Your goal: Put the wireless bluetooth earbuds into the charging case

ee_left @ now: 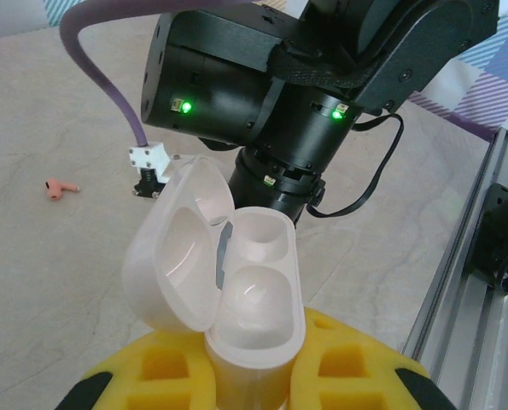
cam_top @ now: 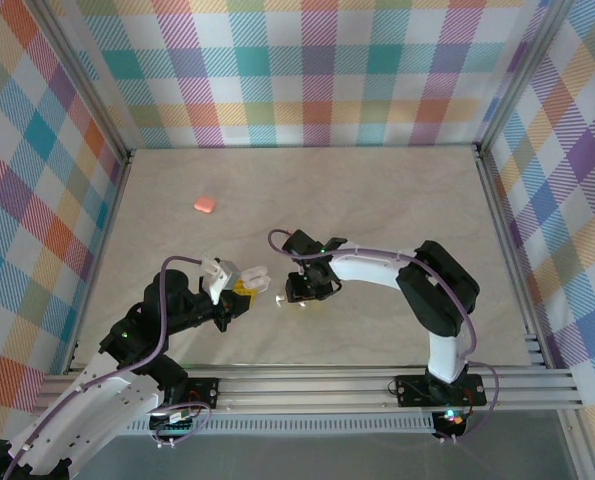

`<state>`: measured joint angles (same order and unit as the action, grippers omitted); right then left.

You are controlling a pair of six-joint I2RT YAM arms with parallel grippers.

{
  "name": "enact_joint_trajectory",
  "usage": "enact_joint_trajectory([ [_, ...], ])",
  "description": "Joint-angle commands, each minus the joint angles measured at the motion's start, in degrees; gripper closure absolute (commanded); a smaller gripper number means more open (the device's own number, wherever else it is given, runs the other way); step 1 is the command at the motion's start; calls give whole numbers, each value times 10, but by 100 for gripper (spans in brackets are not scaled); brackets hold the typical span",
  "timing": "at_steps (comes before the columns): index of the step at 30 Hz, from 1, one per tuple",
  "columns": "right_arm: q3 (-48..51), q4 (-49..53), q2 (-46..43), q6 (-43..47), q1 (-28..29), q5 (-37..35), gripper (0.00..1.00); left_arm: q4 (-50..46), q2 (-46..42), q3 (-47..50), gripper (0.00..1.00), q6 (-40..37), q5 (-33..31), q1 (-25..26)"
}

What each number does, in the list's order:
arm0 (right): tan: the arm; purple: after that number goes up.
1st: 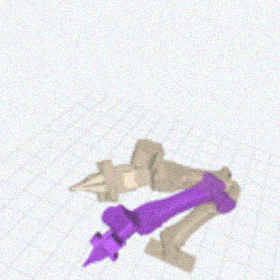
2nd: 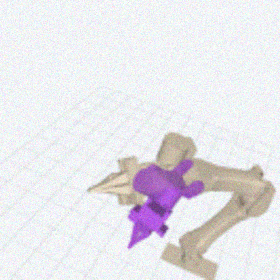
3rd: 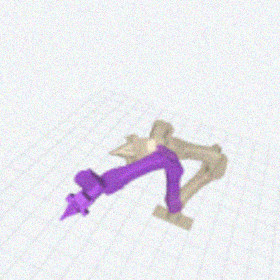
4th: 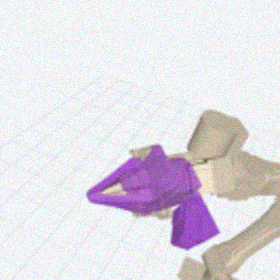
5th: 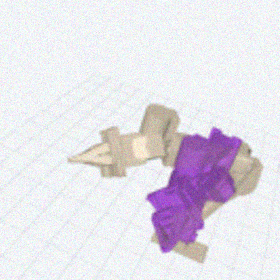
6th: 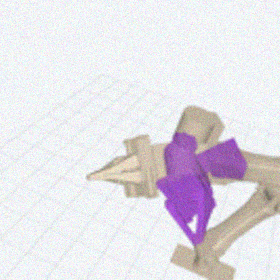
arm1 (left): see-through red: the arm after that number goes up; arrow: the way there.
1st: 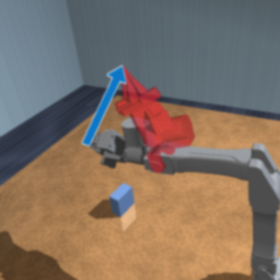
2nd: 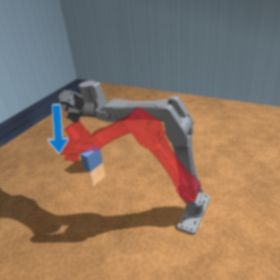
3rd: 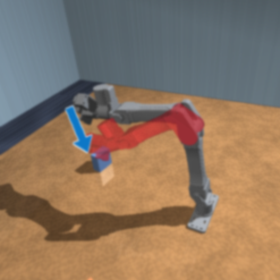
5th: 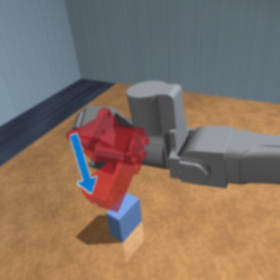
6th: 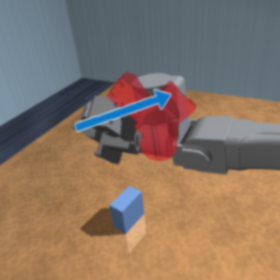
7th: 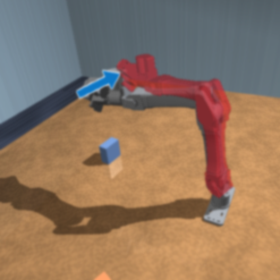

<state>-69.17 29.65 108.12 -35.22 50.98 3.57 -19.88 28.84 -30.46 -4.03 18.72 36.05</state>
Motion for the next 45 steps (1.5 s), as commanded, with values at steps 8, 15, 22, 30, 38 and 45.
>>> enact_joint_trajectory([
  [8,-24,14,6,88,10,32,56,-9,-8,-9,100,5,-9,-3],
  [15,19,-20,-89,52,10,-46,42,-8,-8,-8,100,5,-10,-3],
  [22,88,-43,-183,-51,10,-89,56,-5,-5,-9,100,5,-7,-3],
  [30,150,-102,-172,-136,59,-47,85,-2,-9,-3,100,11,-11,-3],
  [38,143,-112,-116,-116,65,-35,88,-21,-18,-11,100,11,-10,-3],
  [45,128,-88,-87,-97,62,-58,89,-15,-24,-6,100,17,-12,-2],
])
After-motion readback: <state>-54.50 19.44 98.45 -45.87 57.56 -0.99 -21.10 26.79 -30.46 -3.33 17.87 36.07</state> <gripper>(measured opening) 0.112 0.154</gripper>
